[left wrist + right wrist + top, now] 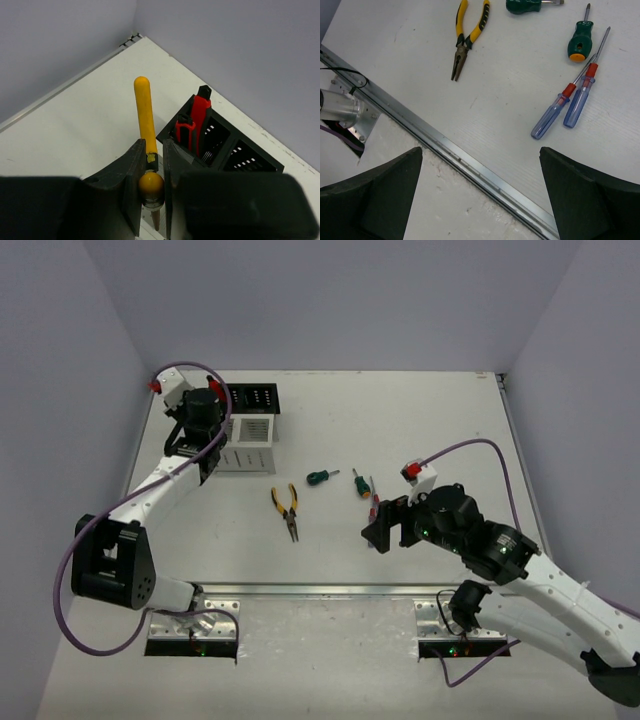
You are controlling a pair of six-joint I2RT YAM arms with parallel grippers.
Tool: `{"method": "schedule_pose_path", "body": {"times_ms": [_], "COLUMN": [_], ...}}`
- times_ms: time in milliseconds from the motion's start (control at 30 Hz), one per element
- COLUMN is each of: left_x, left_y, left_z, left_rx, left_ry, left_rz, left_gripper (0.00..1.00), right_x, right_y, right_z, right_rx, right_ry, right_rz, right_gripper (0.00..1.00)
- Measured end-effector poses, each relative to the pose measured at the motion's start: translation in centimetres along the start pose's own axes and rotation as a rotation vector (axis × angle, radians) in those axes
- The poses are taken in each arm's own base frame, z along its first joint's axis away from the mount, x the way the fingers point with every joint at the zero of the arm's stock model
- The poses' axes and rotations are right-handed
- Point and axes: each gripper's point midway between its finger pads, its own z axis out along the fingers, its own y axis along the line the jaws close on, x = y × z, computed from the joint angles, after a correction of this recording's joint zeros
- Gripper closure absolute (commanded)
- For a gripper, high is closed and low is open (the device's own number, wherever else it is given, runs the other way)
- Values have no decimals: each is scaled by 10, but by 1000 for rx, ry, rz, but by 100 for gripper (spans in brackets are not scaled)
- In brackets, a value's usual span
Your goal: Sort the tools into containers
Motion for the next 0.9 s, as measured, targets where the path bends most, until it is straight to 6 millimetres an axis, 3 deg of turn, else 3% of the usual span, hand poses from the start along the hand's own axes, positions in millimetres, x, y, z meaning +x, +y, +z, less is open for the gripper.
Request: {"method": "schedule_pose_path", "body": {"times_ms": [433, 467, 500, 600, 767, 900], "left_x": [44, 45, 46, 48, 48, 30], "left_y": [2, 2, 2, 3, 3, 3], "left_z": [23, 23, 23, 22, 18, 3], "left_rx": [-67, -69, -71, -79, -82, -61], "left_ry": [58, 61, 61, 69, 86, 102], "left_rz": [-41, -48, -56, -84, -135, -173], "left_gripper": [100, 96, 81, 21, 2, 0], "right_x": [19, 20, 21, 19, 22, 28], "right_y": [4, 3, 3, 5, 8, 7], "right_z": [6, 6, 6, 7, 13, 27], "right_rx": [-43, -43, -44, -52, -68, -53], "right_ry": [63, 66, 68, 60, 70, 112], "right_rz": [-13, -13, -13, -15, -15, -14], "right_gripper": [1, 1, 1, 1, 1, 1]}}
